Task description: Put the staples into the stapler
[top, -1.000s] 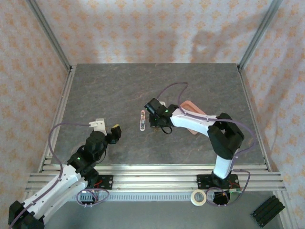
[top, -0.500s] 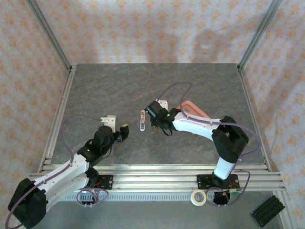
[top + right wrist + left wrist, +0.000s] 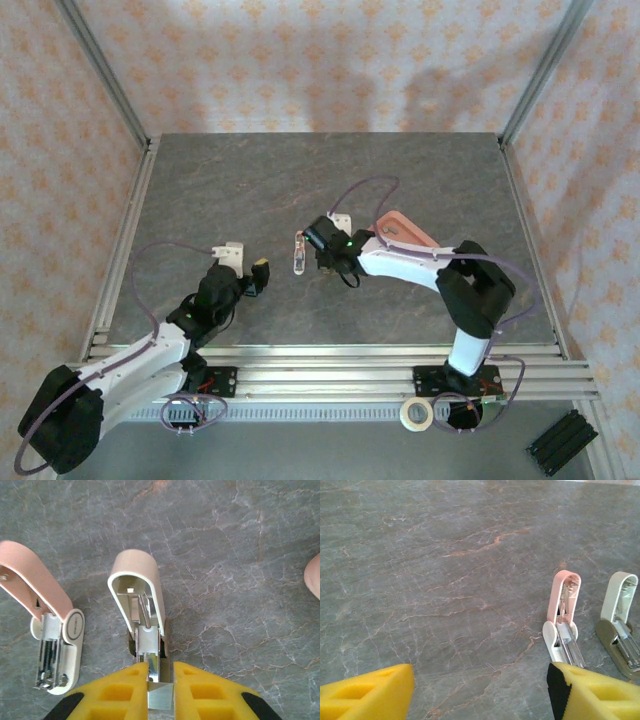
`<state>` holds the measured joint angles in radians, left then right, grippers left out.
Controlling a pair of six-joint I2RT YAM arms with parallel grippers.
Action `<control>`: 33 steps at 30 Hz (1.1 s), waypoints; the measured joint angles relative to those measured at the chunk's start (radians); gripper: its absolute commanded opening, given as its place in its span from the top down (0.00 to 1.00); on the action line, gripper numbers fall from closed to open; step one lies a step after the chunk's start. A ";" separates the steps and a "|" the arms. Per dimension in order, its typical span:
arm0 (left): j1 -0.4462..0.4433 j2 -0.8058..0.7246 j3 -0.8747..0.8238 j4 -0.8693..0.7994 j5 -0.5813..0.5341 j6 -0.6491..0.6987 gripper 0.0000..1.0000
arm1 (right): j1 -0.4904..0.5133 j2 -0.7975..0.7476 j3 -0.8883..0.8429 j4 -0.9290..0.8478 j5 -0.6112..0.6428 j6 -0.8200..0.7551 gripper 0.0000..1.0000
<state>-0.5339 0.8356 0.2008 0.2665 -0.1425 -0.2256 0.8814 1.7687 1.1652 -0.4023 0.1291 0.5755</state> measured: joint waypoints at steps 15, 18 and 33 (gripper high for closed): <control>0.000 0.088 0.000 0.060 0.000 0.019 0.28 | 0.002 0.062 0.040 0.006 -0.031 -0.001 0.83; 0.000 0.089 0.000 0.061 0.000 0.019 0.28 | 0.002 0.069 0.046 0.006 -0.032 -0.002 0.83; 0.000 0.121 0.000 0.070 0.000 0.018 0.28 | 0.002 0.107 0.064 -0.003 -0.035 -0.001 0.83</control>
<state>-0.5339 0.9562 0.2012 0.3367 -0.1421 -0.2073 0.8829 1.8755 1.2289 -0.4053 0.0937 0.5747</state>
